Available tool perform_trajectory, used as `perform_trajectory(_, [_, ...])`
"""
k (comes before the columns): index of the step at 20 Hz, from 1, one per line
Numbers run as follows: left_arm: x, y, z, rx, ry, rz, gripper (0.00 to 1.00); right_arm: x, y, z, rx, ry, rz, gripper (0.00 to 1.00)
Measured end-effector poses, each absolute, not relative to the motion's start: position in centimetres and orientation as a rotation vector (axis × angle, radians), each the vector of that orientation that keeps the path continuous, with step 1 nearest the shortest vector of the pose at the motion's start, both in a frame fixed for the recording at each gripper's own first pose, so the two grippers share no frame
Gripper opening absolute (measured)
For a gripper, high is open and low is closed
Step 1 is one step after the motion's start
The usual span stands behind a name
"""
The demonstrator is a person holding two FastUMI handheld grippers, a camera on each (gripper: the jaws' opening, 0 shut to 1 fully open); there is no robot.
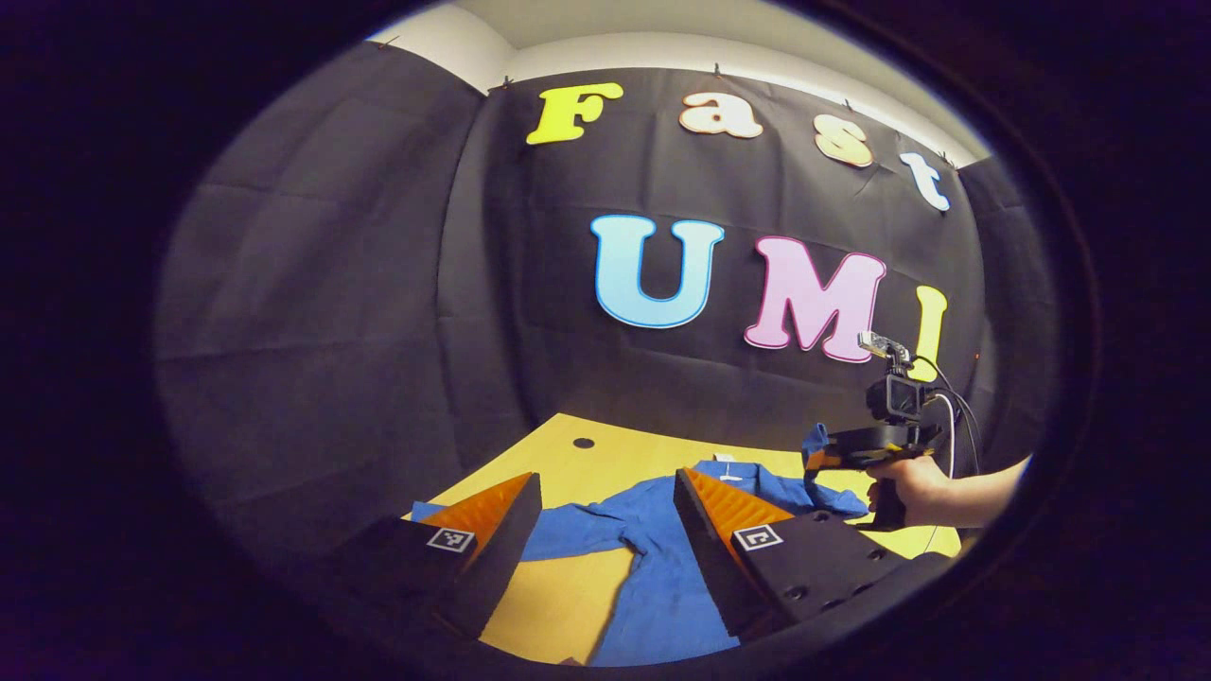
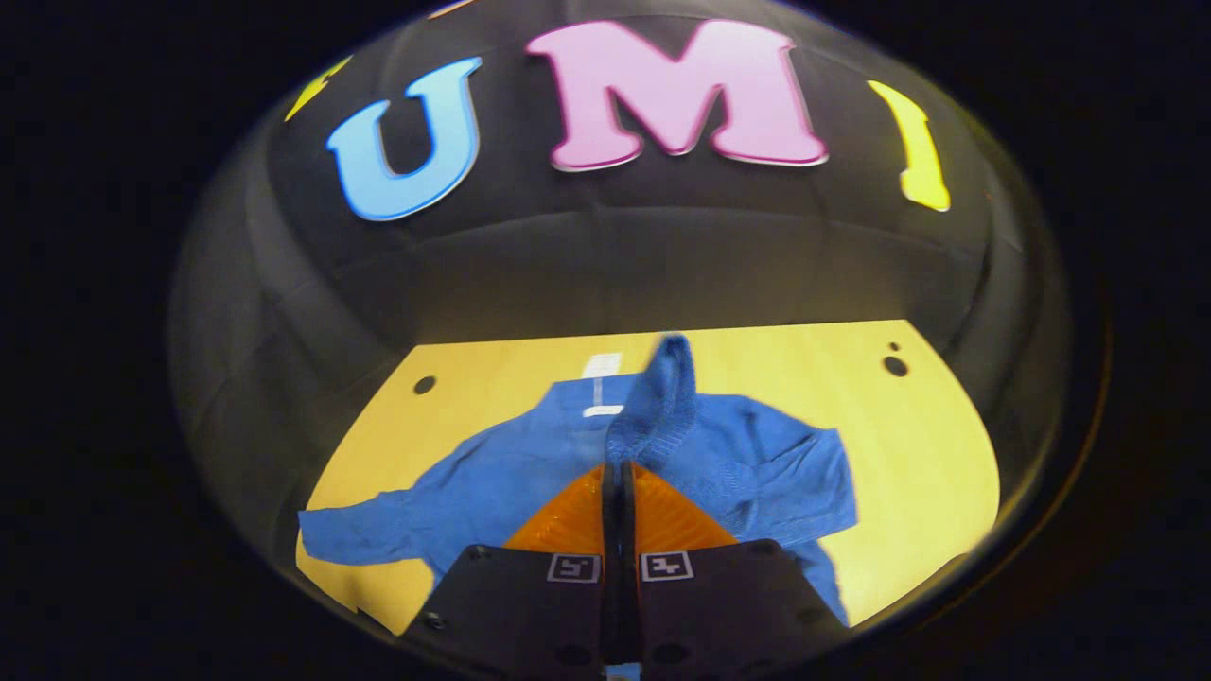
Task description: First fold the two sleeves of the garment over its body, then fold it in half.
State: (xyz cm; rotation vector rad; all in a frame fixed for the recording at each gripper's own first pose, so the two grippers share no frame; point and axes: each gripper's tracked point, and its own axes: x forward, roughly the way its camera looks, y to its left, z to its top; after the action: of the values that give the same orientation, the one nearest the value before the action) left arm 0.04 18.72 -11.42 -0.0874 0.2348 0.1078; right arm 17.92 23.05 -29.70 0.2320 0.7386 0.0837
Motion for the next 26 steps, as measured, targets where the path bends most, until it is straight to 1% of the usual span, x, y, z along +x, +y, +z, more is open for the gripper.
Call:
perform_trajectory(4, [-1.7, 22.4, -12.8, -0.083, 0.261, 0.188, 0.82, 18.3, 31.6, -33.6, 0.227, 0.804, 0.19, 0.01])
perform_trajectory(5, [-2.1, 23.1, -13.1, -0.086, 0.268, 0.204, 0.82, 18.5, 33.3, -34.6, 0.233, 0.818, 0.208, 0.0])
perform_trajectory(7, [-2.7, 24.3, -13.7, -0.087, 0.278, 0.231, 0.82, 18.9, 35.4, -36.7, 0.263, 0.854, 0.217, 0.01])
perform_trajectory(8, [-2.8, 24.8, -13.8, -0.085, 0.283, 0.243, 0.82, 19.1, 36.1, -37.5, 0.287, 0.865, 0.219, 0.0])
perform_trajectory(9, [-3.2, 25.3, -14.0, -0.083, 0.287, 0.253, 0.82, 19.5, 36.9, -38.0, 0.319, 0.878, 0.223, 0.01])
perform_trajectory(13, [-3.5, 26.2, -14.7, -0.076, 0.305, 0.276, 0.82, 20.2, 39.2, -39.7, 0.4, 0.91, 0.254, 0.01])
perform_trajectory(17, [-3.3, 26.7, -16.0, -0.107, 0.321, 0.28, 0.82, 18.1, 41.0, -42.0, 0.431, 1.018, 0.317, 0.0])
perform_trajectory(18, [-3.2, 26.7, -16.2, -0.111, 0.325, 0.276, 0.82, 17.9, 41.0, -42.3, 0.421, 1.019, 0.327, 0.04])
perform_trajectory(19, [-3.1, 26.5, -16.1, -0.11, 0.324, 0.273, 0.82, 17.8, 41.1, -42.5, 0.423, 1.02, 0.338, 0.0])
perform_trajectory(20, [-2.8, 26.5, -16.1, -0.107, 0.321, 0.271, 0.82, 17.6, 41.3, -42.0, 0.439, 1.017, 0.355, 0.1])
perform_trajectory(21, [-2.6, 26.4, -16.0, -0.104, 0.319, 0.267, 0.82, 17.4, 41.8, -41.3, 0.483, 1.021, 0.381, 0.1])
perform_trajectory(22, [-2.4, 26.3, -16.1, -0.103, 0.321, 0.263, 0.82, 17.4, 42.8, -40.8, 0.52, 1.021, 0.403, 0.41])
perform_trajectory(26, [-1.8, 25.8, -16.2, -0.096, 0.319, 0.246, 0.82, 17.5, 42.6, -39.1, 0.512, 0.968, 0.439, 0.7])
